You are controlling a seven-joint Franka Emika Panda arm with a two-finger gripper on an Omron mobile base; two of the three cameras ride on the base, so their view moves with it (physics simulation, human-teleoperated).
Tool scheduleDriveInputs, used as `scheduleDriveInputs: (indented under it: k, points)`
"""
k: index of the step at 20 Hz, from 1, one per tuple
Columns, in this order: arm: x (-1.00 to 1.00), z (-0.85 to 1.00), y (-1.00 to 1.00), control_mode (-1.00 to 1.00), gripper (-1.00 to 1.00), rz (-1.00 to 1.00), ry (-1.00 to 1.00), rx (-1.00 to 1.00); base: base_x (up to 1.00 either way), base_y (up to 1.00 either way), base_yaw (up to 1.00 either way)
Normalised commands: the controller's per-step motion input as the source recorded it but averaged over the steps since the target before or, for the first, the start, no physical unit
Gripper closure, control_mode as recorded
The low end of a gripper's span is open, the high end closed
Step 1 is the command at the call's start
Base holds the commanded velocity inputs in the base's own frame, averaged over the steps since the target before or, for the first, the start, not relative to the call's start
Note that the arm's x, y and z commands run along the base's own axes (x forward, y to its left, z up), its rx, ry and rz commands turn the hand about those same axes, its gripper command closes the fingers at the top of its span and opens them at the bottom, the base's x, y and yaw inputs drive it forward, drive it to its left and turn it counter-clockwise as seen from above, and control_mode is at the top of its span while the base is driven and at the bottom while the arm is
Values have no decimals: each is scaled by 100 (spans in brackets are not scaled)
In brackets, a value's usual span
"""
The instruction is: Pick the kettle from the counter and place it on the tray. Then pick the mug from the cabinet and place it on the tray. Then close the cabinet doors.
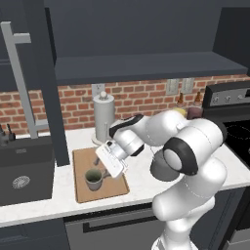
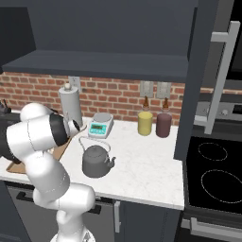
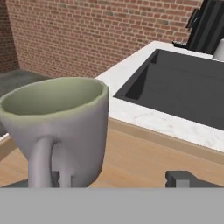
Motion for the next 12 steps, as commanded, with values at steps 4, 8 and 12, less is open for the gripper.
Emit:
scheduleDriveInputs:
  k: [4,8,12]
  points:
    - [0,-10,-15,-100,-100,0,4,0,0,0,0]
    - [0,-6,-9,-100,-100,0,13,0,0,0,0]
    - [4,-3,-6,-100,-100,0,15,0,0,0,0]
